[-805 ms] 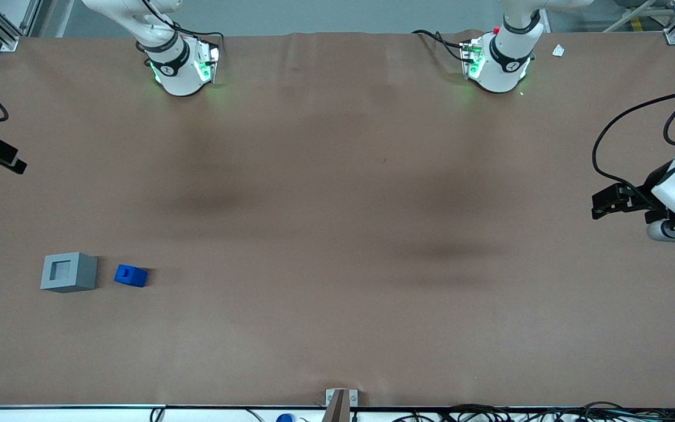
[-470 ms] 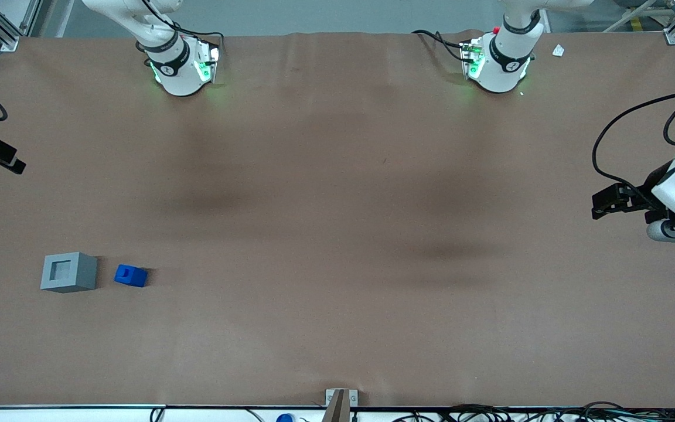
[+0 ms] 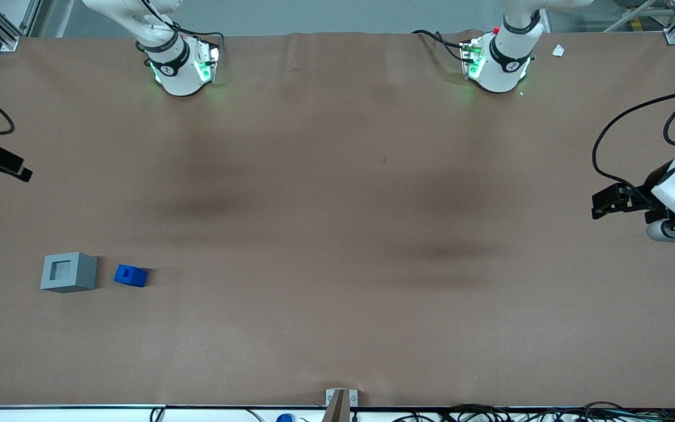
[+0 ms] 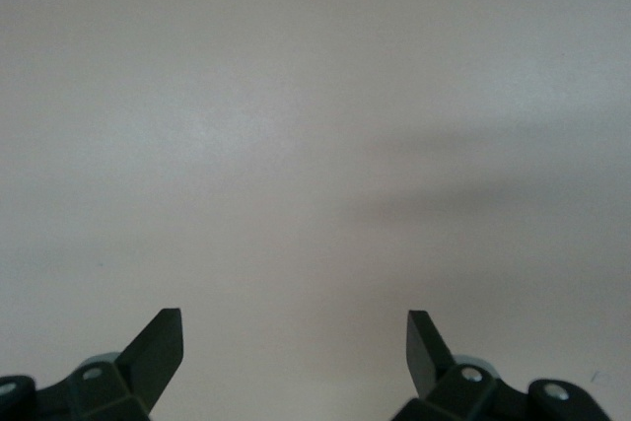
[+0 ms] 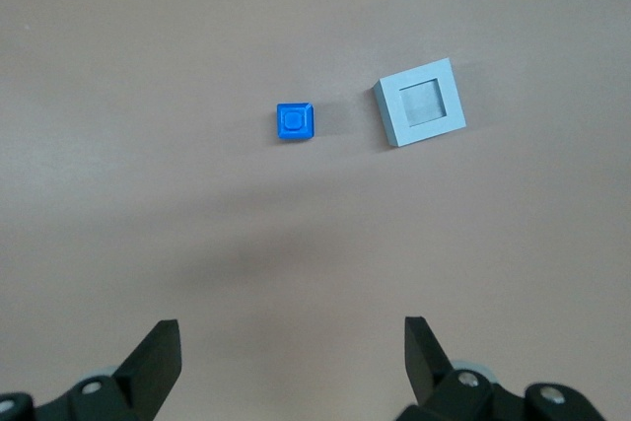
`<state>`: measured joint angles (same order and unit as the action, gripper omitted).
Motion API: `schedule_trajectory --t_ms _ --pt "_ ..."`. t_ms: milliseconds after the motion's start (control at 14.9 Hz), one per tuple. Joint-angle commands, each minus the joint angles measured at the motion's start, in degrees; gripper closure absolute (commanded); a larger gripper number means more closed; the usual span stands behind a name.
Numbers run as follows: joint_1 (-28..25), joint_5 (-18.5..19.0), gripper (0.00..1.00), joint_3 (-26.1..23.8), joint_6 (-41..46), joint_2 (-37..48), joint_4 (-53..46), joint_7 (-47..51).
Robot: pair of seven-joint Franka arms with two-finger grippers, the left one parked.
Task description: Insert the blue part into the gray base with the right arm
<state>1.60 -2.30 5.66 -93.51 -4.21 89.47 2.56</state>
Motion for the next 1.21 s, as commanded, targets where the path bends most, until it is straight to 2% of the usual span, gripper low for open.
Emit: schedule_trajectory --t_ms 0,201,604,1141 --pt "0.69 -0.52 0.00 -0.56 -7.09 -2.73 4.90 -0.80" --pt "0.43 -0.52 0.00 -0.56 -14.48 -6.67 7.99 -0.71" --pt "-0.89 -1.04 0.00 -0.74 -25.21 -17.13 8.09 -0.28" --pt "-1.78 -1.04 0.00 -0.74 -41.39 -25.31 11.60 -0.10"
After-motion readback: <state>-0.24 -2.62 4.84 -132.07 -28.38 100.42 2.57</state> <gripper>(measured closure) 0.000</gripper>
